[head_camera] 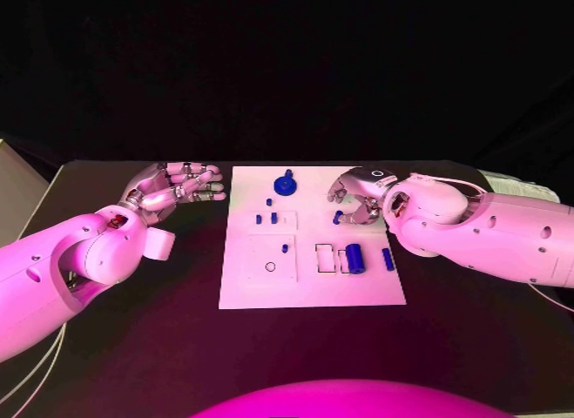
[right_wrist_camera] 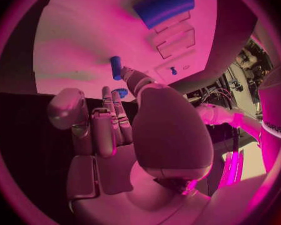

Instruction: Assemble the parts on the task board

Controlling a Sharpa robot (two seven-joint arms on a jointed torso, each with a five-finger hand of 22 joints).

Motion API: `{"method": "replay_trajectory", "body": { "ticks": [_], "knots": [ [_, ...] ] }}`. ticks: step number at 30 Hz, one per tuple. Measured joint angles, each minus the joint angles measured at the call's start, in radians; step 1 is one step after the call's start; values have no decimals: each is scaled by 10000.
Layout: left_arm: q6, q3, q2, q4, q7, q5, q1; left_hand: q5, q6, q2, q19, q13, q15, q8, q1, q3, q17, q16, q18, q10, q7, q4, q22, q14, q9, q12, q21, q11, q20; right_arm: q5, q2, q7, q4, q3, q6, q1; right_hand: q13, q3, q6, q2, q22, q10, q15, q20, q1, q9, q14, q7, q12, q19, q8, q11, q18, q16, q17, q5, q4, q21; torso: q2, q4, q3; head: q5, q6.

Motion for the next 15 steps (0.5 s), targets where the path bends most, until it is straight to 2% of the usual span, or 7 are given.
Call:
{"method": "replay_trajectory", "body": {
  "ticks": [5,10,15],
  "knots": [
    [0,0,-7,2,0,0,-1,0,0,0,0,0,0,0,0,0,0,0,0,0,0,0,0,0,1,0,0,0,0,-168,112,-19,-192,-20,188,-13,0,2,81,33,0,54,0,0,33,-11,0,-42,53,0,0,-54,1,0,0,0,2,0,-1,-1,-1,10,-11],
    [-1,0,-17,4,0,0,-1,0,0,0,0,0,0,0,0,0,0,0,0,0,0,0,0,0,1,0,0,0,0,-271,177,-23,-262,-41,283,-32,15,242,428,33,15,430,-3,0,33,-47,3,3,294,0,81,-123,0,0,0,0,218,0,-1,-1,-1,23,-28],
    [-1,0,-23,5,-1,1,-1,0,0,0,0,0,0,0,0,0,0,0,0,0,0,0,-13,0,-10,0,-40,0,0,-311,211,-18,-265,-50,319,-54,25,906,965,-18,84,1011,-130,-52,84,-33,18,43,407,38,353,-230,0,0,0,0,337,36,0,-7,0,38,-38]
  ]
}}
